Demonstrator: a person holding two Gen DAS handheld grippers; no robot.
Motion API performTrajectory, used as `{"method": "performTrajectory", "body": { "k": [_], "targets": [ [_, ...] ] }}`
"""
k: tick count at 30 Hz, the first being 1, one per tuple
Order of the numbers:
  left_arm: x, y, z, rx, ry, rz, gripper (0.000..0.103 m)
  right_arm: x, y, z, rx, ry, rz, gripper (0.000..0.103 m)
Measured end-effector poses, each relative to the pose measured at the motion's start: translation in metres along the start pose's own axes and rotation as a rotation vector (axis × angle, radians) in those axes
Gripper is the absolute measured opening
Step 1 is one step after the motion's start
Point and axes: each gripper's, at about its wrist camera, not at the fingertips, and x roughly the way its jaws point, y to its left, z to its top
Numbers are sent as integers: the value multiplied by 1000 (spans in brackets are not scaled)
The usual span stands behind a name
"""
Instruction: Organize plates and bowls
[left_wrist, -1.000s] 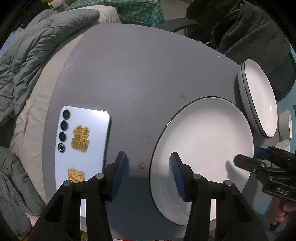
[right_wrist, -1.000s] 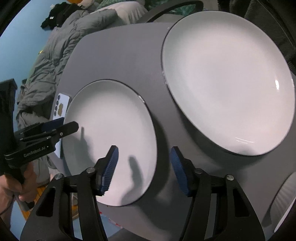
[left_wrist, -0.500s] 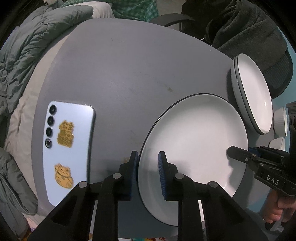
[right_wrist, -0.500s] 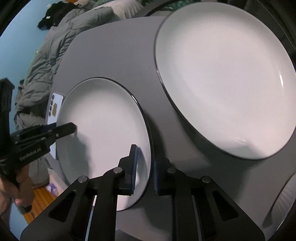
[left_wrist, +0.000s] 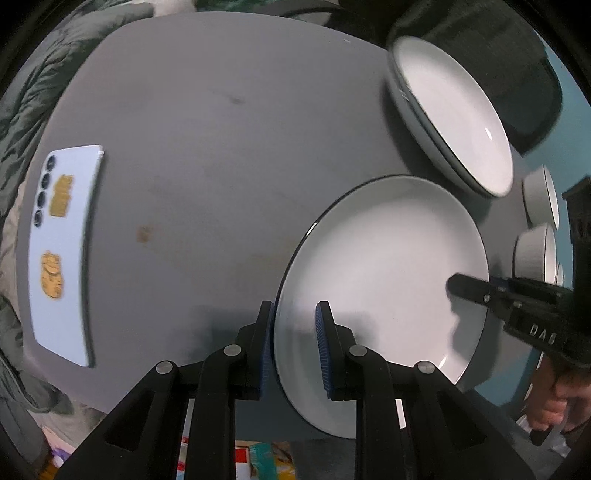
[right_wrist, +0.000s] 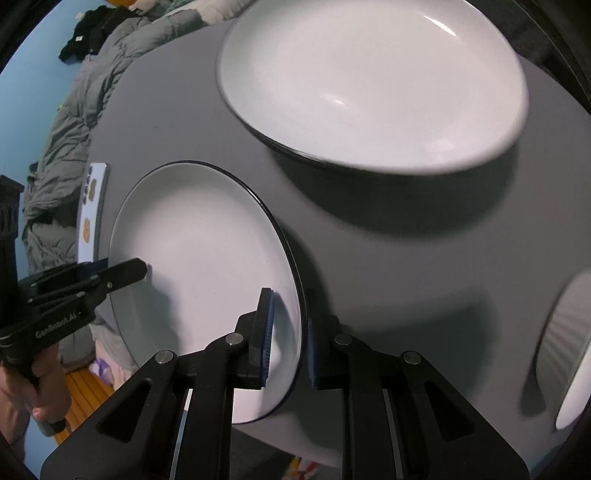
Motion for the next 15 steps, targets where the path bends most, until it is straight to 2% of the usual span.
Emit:
{"method": "performTrajectory", "body": {
  "k": [15],
  "targets": [
    [8, -64, -11, 108, 56, -76, 21, -34, -63, -36, 146, -82, -19, 16]
  ]
}}
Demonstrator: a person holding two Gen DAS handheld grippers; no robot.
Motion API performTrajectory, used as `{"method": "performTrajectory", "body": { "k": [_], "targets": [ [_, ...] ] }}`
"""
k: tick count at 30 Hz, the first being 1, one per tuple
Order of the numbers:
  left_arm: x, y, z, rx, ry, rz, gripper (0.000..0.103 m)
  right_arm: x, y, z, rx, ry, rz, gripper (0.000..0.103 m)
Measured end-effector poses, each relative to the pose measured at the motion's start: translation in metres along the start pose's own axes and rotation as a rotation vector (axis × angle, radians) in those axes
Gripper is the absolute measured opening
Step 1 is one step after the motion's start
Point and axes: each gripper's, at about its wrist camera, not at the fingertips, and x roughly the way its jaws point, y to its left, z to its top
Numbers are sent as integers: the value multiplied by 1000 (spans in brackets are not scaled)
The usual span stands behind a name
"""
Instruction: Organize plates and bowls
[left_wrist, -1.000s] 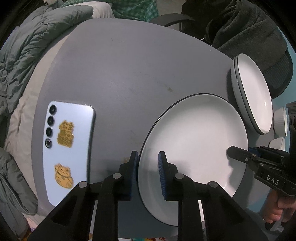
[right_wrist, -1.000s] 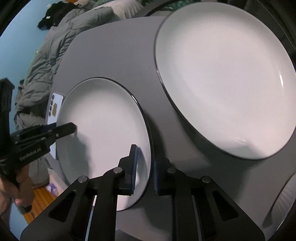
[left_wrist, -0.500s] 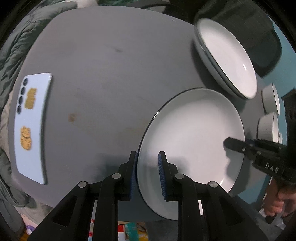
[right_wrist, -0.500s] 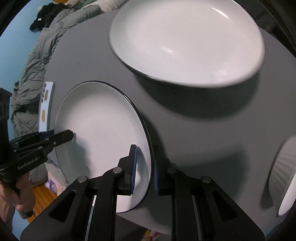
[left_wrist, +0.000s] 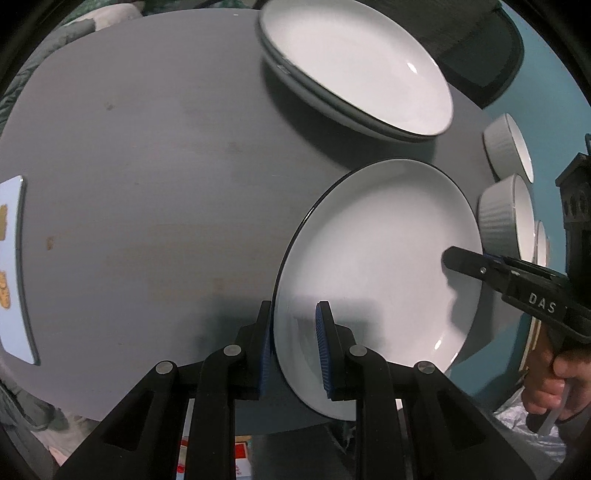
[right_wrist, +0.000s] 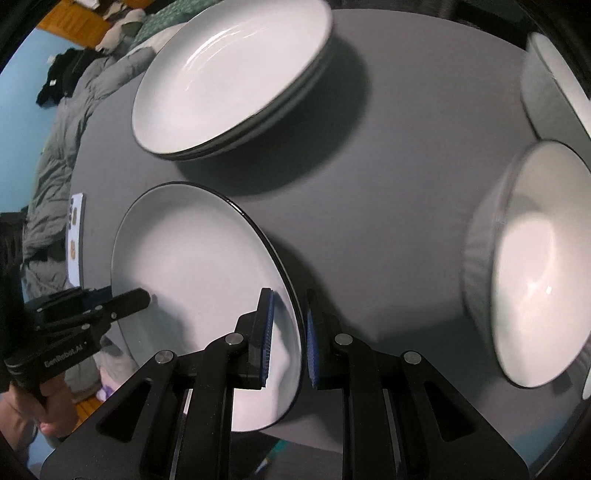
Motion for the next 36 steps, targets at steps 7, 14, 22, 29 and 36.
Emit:
{"method": "performTrajectory", "body": {
  "k": [7, 14, 22, 29, 36],
  "targets": [
    [-2, -5, -4, 39, 7, 15, 21, 3, -12, -2, 51, -32, 6, 16],
    [3, -6, 1, 39, 15, -5, 21, 4, -14, -7, 70, -37, 26, 16],
    [15, -16, 15, 36, 35, -8, 21, 1, -30, -18, 107, -20, 57, 17],
    [18, -16, 18, 36, 35, -10, 21, 0, -23, -13, 52, -34, 33, 17],
    [16, -7, 17, -1, 45, -6, 21, 2, -22, -12, 67, -15, 66, 14]
  ]
}}
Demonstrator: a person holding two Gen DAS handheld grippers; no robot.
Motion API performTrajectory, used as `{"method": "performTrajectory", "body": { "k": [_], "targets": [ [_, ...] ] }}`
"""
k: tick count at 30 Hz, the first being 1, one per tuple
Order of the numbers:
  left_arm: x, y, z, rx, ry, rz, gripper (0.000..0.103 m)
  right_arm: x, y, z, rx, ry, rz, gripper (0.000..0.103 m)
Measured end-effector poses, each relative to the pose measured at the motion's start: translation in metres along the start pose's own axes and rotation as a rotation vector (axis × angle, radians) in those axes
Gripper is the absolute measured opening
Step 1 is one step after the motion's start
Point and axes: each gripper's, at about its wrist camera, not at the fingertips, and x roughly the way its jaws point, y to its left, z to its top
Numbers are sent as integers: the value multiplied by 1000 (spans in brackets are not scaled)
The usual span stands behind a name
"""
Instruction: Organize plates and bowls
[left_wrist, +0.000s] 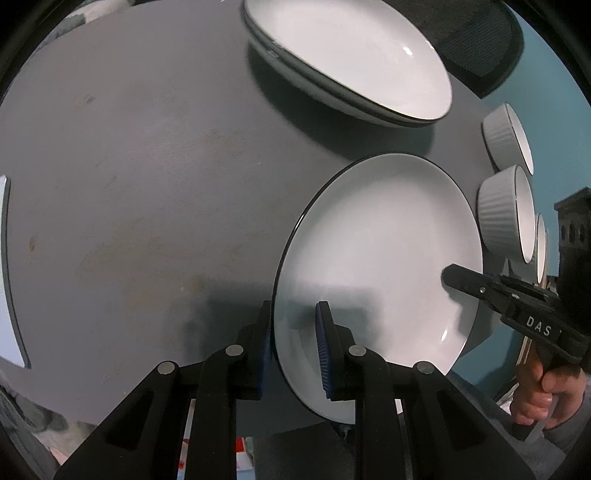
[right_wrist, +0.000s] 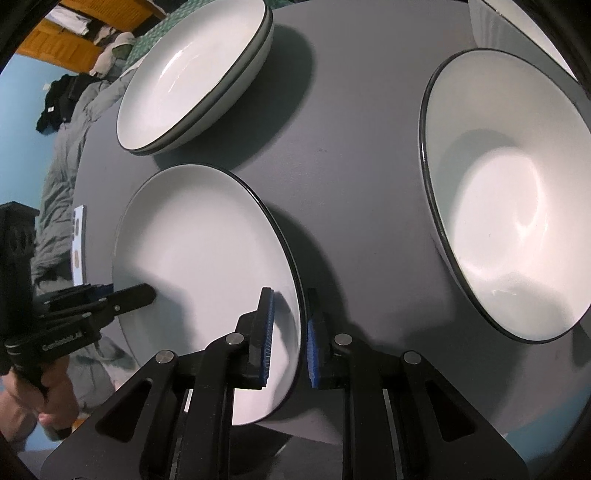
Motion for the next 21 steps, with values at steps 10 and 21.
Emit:
{"method": "performTrajectory", "body": {
  "k": [10, 21],
  "targets": [
    [-26, -4, 3, -14, -41, 12, 21, -11, 11, 4, -38, 7, 29, 13],
    [-58, -10, 20, -12, -107, 4, 21, -36, 19, 21, -55, -42, 56, 12]
  ]
}}
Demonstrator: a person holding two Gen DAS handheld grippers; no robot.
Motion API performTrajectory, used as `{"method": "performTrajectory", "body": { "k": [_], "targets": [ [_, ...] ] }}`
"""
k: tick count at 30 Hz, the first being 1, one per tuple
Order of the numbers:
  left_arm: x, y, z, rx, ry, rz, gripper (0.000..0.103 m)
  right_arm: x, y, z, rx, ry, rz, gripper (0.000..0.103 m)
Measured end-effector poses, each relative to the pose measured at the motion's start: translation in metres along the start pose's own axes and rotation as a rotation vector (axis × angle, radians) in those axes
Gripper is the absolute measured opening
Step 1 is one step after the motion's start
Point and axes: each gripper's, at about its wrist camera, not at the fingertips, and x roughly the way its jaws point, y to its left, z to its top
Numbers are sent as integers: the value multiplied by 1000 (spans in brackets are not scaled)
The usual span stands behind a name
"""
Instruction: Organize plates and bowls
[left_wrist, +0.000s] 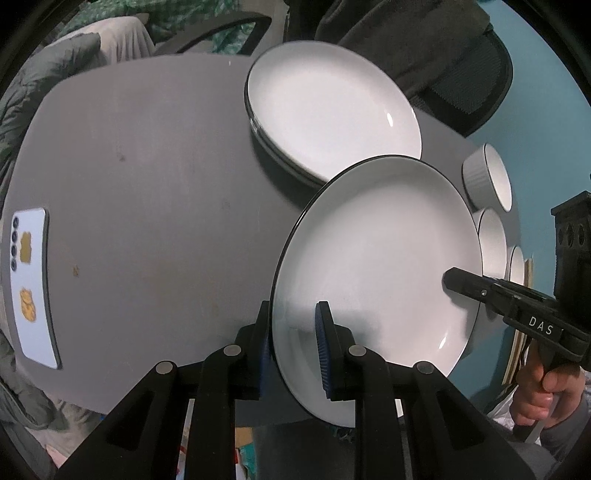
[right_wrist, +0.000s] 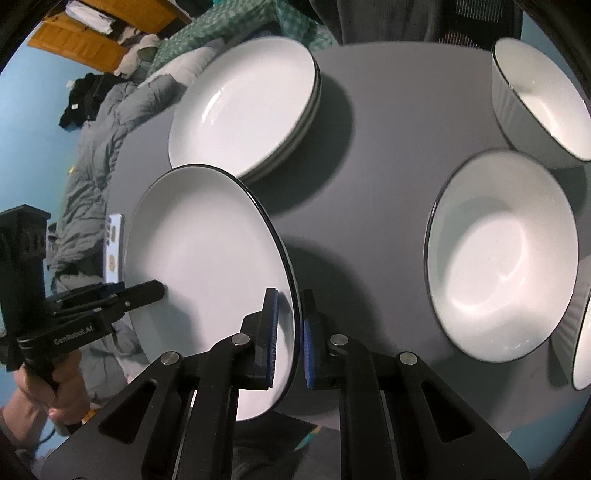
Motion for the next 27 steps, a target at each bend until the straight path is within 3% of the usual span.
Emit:
{"method": "performTrajectory", "body": {
  "k": [15, 27],
  "targets": [
    [-10, 10, 82, 9, -61, 45, 22, 11, 15, 73, -42, -11, 6, 12],
    [16, 27, 128, -36, -44, 70, 24, 27, 16, 129, -59, 12, -11, 12]
  ]
}}
